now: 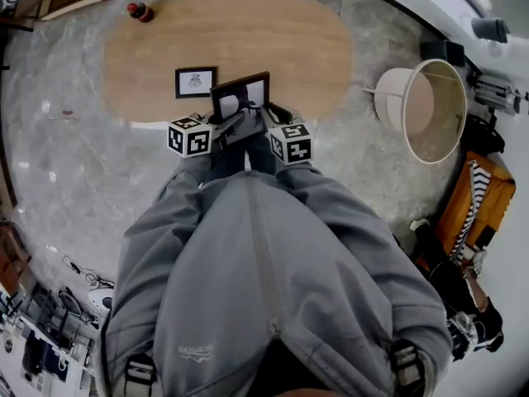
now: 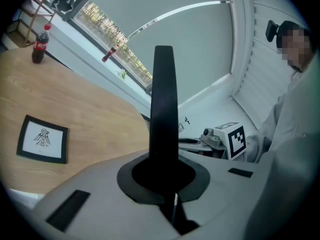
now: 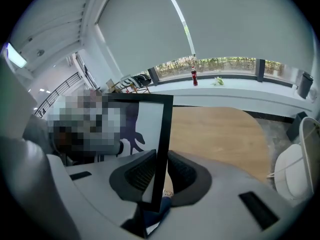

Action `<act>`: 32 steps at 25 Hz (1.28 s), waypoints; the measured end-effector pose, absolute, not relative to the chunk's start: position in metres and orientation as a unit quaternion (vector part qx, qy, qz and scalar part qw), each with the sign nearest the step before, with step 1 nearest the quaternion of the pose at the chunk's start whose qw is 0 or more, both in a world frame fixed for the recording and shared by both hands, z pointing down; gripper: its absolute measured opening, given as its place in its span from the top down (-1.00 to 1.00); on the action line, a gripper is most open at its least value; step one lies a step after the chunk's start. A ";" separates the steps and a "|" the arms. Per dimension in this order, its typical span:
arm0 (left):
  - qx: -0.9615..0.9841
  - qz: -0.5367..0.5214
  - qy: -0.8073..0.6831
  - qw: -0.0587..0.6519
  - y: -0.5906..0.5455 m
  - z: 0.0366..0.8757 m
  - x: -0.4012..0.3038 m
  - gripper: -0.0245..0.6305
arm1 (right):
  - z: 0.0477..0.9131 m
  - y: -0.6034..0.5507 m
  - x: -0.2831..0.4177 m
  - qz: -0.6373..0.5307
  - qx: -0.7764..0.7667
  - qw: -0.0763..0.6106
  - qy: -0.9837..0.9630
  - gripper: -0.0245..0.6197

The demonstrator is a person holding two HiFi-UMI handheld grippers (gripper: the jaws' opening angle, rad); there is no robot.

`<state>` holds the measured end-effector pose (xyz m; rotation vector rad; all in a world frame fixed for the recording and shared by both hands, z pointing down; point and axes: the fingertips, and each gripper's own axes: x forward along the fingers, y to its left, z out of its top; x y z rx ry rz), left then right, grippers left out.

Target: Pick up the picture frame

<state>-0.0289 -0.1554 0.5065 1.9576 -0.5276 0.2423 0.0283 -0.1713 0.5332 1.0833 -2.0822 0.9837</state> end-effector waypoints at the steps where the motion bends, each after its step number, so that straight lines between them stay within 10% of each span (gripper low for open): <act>1: 0.820 0.103 -0.219 0.519 -0.156 0.499 -0.028 0.85 | 0.526 -0.172 0.029 0.367 0.408 0.291 -0.784 0.67; 32: 0.894 0.107 -0.316 0.298 -0.192 0.282 -0.018 0.85 | 0.270 -0.206 0.055 0.192 0.492 0.162 -0.834 0.75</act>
